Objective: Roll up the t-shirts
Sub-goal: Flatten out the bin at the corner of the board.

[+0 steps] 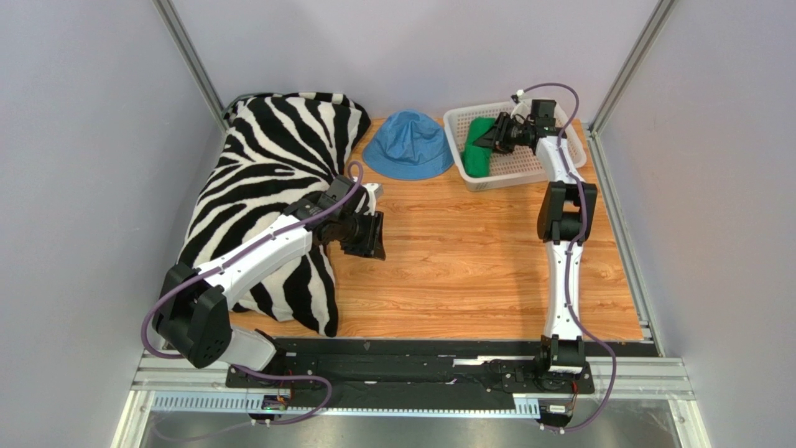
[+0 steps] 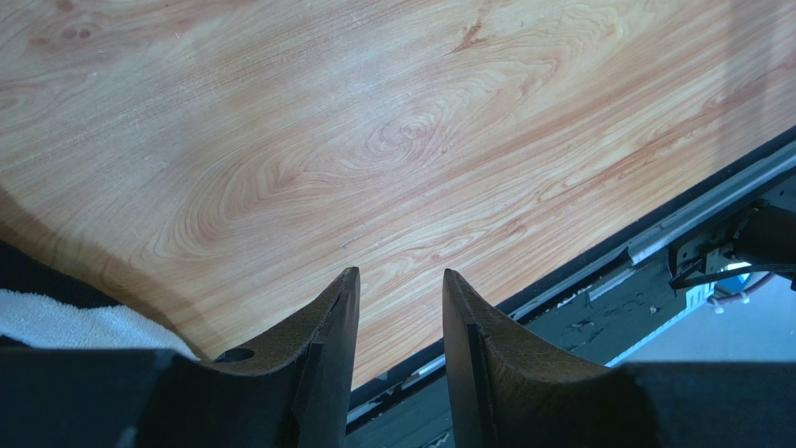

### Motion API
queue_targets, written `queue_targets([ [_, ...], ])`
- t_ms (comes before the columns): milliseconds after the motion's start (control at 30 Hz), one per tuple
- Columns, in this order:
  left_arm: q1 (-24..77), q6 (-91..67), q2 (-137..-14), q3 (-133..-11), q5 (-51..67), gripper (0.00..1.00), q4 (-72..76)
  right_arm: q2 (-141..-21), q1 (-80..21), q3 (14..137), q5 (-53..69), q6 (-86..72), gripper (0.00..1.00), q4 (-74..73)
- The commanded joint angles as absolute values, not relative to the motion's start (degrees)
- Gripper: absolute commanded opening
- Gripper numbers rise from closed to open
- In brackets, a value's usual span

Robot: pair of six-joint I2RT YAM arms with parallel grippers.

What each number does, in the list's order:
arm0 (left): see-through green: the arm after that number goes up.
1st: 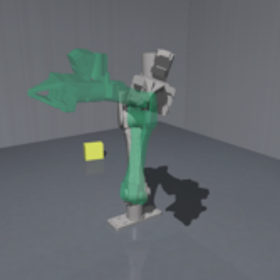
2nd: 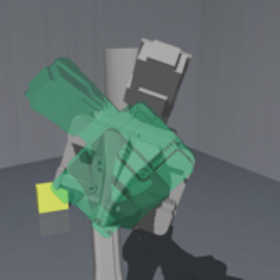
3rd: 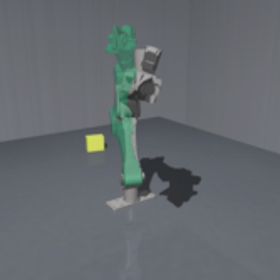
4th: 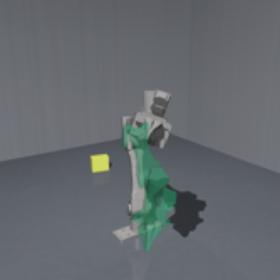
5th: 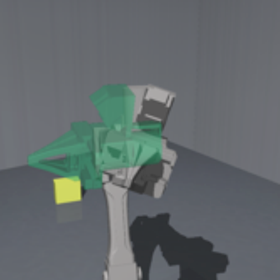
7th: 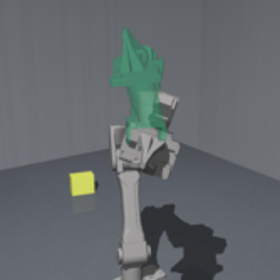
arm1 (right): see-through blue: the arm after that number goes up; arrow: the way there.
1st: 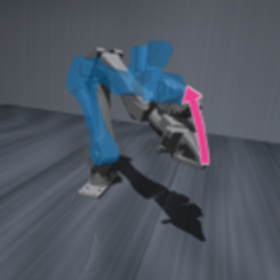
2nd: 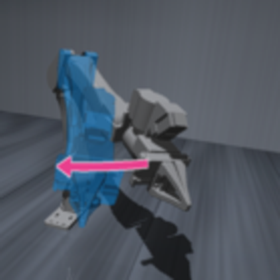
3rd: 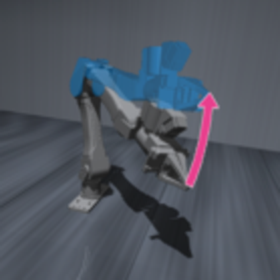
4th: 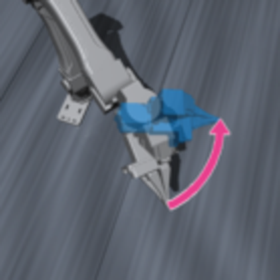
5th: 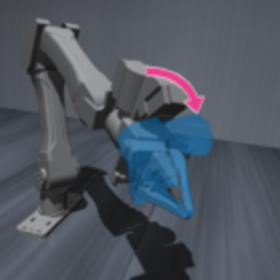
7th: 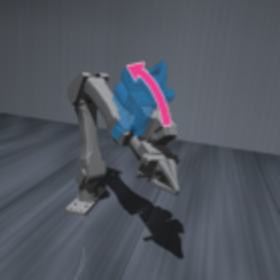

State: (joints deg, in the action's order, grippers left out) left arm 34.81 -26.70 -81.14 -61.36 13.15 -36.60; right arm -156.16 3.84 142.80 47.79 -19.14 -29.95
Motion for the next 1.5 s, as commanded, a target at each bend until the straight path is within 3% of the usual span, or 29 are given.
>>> queue_targets([
  [0, 34.19, -26.28, -82.52, -63.9, 13.62, 0.45, -35.51, -147.33, 2.21, 134.4, 37.19, -16.34, 0.0, -35.07],
  [133, 33.49, -28.21, -83.49, -65.29, 14.59, 0.45, -34.02, -138.36, 0.62, 120.89, 30.16, -22.38, 0.0, -33.85],
  [267, 33.13, -30.84, -85.95, -68.98, 16.08, 0.46, -32.26, -125.62, -0.08, 98.51, 21.55, -29.07, 0.0, -26.91],
  [500, 33.14, -34.98, -94.64, -77.69, 16.44, 0.52, -27.52, -109.7, -4.91, 77.91, 20.74, -32.61, 0.0, -19.18],
  [867, 40.85, -37.26, -103.18, -84.11, 10.56, 0.57, -24.26, -93.35, -9.49, 55.74, 18.29, -33.66, 0.0, -13.63],
  [1100, 46.14, -42.26, -105.9, -82.44, 3.45, 0.56, -24.78, -86.4, -13.09, 50.8, 17.22, -34.63, 0.0, -13.18],
  [1233, 46.93, -43.07, -105.73, -80.6, 0.18, 0.47, -26.02, -84.03, -13.62, 50.1, 19.41, -34.1, 0.0, -12.57],
  [1333, 46.93, -42.28, -106.0, -80.24, 0.18, 0.22, -26.28, -84.11, -14.06, 50.62, 22.48, -32.61, 0.0, -11.78],
  [1367, 46.93, -41.49, -106.17, -80.68, -1.3, 0.07, -26.8, -84.2, -14.41, 50.89, 23.63, -32.09, 0.0, -10.99],
  [1400, 46.93, -39.57, -106.17, -81.64, -2.71, 0.02, -28.29, -84.46, -14.59, 51.76, 24.69, -30.77, 0.0, -10.9],
  [1467, 46.76, -37.02, -105.47, -82.52, -4.21, 0.0, -30.66, -85.16, -15.11, 52.82, 29.25, -29.27, 0.0, -10.9],
])
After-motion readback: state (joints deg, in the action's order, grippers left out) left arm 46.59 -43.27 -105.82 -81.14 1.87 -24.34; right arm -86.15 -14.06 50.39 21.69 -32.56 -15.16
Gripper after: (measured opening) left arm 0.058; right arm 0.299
